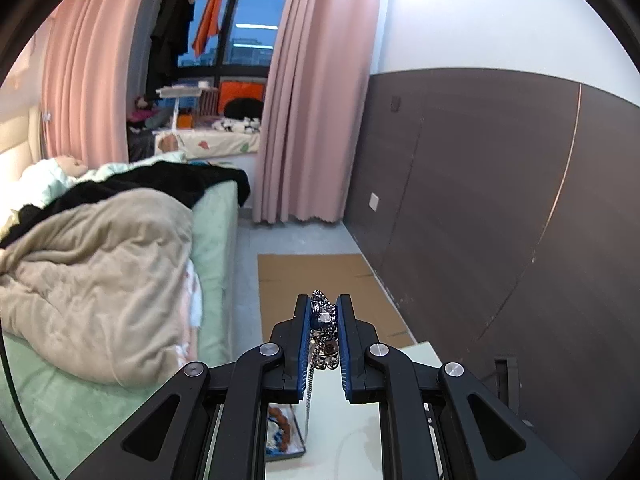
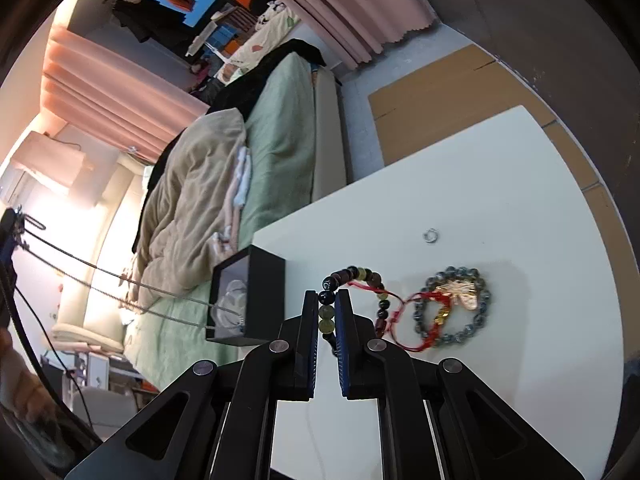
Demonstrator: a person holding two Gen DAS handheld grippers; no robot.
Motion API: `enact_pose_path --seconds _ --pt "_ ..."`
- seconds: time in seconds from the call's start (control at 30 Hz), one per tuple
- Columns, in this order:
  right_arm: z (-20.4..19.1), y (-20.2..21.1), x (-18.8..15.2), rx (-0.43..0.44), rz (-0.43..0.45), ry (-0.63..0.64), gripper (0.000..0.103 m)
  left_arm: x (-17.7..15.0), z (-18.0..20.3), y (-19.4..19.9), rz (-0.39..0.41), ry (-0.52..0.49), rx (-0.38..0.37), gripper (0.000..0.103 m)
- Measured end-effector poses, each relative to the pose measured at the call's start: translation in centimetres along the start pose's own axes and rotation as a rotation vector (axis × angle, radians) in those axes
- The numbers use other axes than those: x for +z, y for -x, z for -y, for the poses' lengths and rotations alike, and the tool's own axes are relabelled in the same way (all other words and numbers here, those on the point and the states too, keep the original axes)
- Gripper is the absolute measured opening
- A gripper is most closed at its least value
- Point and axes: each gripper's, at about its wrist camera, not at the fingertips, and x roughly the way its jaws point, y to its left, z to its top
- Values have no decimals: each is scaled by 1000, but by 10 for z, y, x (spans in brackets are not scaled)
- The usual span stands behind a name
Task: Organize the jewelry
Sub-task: 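Carry the chain bracelet toward the black box with the left gripper while the right lifts the dark bead bracelet, then open the left gripper over the box to drop the chain while the right carries the bead bracelet over it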
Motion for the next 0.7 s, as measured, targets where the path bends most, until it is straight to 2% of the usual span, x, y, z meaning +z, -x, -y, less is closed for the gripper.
enact_pose_path --seconds 0.17,0.33,0.7 --pt "-16 -2 1 61 8 30 10 12 -10 5 22 -2 22 13" --pt "-26 -8 3 102 12 41 10 10 -18 0 19 -5 49 13" --pt "-35 -23 9 139 3 51 10 -9 -48 -30 -38 37 92 13"
